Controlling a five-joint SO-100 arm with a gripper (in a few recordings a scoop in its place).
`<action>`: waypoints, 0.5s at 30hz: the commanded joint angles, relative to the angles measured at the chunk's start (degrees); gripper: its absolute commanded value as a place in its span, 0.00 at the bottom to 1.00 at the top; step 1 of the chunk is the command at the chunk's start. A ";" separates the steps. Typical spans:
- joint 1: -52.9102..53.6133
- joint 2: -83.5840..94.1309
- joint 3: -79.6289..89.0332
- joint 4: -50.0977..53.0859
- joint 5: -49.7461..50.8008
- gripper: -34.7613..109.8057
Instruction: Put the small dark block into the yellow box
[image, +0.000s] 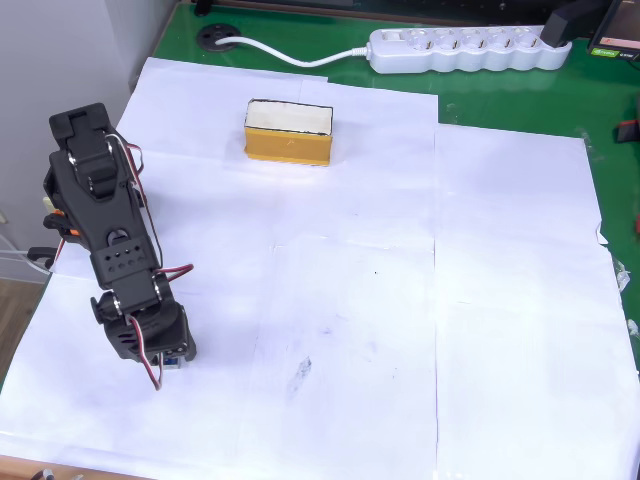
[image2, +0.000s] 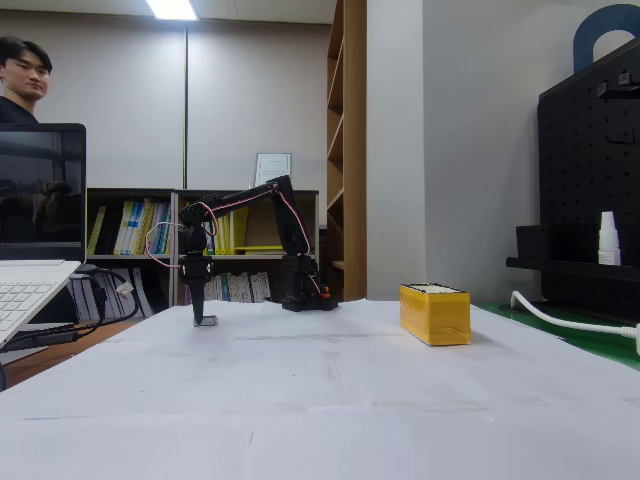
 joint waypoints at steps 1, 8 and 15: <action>0.09 -1.05 1.67 0.70 -1.67 0.34; -0.26 -0.79 0.53 0.44 -2.20 0.31; -0.70 -0.79 0.35 -0.09 -2.20 0.24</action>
